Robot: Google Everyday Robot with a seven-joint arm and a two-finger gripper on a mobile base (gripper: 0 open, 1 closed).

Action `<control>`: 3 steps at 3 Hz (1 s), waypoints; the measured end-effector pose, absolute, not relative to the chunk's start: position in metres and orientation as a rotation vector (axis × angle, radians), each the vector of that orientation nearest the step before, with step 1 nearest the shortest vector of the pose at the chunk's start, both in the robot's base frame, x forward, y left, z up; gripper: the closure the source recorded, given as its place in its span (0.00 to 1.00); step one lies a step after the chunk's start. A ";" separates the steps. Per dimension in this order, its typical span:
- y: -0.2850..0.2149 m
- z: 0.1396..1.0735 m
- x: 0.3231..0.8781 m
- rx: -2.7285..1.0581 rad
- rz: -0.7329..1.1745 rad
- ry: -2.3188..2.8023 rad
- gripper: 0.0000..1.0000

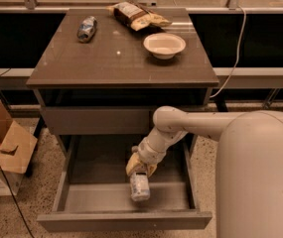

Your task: Pick blue plastic bottle from middle drawer and place on counter

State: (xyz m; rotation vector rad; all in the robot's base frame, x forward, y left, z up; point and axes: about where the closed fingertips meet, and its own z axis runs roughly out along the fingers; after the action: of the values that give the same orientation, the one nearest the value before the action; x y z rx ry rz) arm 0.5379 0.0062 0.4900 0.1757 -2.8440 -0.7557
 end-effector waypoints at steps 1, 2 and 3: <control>-0.024 0.550 0.509 0.540 -0.806 -2.792 1.00; -0.057 0.596 0.489 0.797 -0.838 -2.777 1.00; -0.096 0.651 0.484 1.042 -0.830 -2.840 1.00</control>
Offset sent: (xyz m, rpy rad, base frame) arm -0.0702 -0.1063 0.1641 0.1750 -0.3018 0.6134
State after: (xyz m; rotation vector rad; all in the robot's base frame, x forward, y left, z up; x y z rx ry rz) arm 0.4836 -0.0955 0.6506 1.0420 -2.8402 -0.8303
